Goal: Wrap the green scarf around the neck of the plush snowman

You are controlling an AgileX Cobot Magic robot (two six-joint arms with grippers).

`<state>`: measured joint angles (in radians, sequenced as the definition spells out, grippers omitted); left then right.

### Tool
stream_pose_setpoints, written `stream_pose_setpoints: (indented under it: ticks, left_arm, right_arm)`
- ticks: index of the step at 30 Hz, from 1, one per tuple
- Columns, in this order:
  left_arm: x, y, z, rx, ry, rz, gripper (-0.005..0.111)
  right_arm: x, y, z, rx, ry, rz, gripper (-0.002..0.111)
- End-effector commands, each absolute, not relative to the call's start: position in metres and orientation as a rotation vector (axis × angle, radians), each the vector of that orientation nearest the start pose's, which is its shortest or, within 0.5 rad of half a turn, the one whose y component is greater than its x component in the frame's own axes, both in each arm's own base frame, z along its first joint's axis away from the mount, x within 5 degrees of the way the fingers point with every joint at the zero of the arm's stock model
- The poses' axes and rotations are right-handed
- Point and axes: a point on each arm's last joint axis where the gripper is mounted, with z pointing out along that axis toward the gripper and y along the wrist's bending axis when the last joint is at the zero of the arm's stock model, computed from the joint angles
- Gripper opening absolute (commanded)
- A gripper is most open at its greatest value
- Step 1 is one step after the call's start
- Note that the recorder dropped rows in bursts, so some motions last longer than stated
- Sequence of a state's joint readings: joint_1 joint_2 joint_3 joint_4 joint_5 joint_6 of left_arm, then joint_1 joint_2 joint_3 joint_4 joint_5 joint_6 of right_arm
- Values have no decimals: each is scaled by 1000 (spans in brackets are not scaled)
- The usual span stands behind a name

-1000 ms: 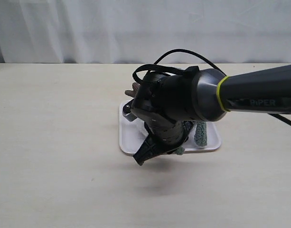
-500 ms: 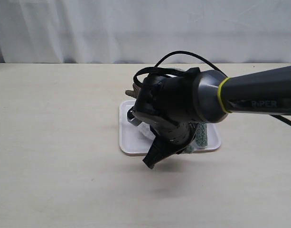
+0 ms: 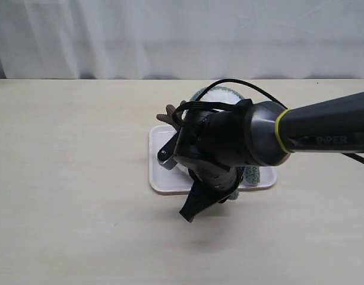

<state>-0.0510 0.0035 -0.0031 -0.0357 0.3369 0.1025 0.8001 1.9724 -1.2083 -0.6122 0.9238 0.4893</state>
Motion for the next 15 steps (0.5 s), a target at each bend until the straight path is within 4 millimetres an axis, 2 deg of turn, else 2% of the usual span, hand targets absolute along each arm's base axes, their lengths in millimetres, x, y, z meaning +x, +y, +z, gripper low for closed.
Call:
stream_pose_setpoints:
  ticks: [1,5,7,10,15]
  left_arm:
    - [54,-4,184,122,1801,-5,0]
    - [54,-4,184,122,1801,-5,0]
    - [54,-4,184,122,1801,-5,0]
    - [54,-4,184,122,1801,-5,0]
    - [54,-4,184,122,1801,-5,0]
  right_arm:
    - [282,227,150,-966,2641,-578,31]
    - [281,226,150,-963,2651,-600,51]
    - [281,224,152,-962,2663,-636,57]
    - [280,222,159,-962,2672,-665,59]
    - [273,224,178,-978,2656,-608,59]
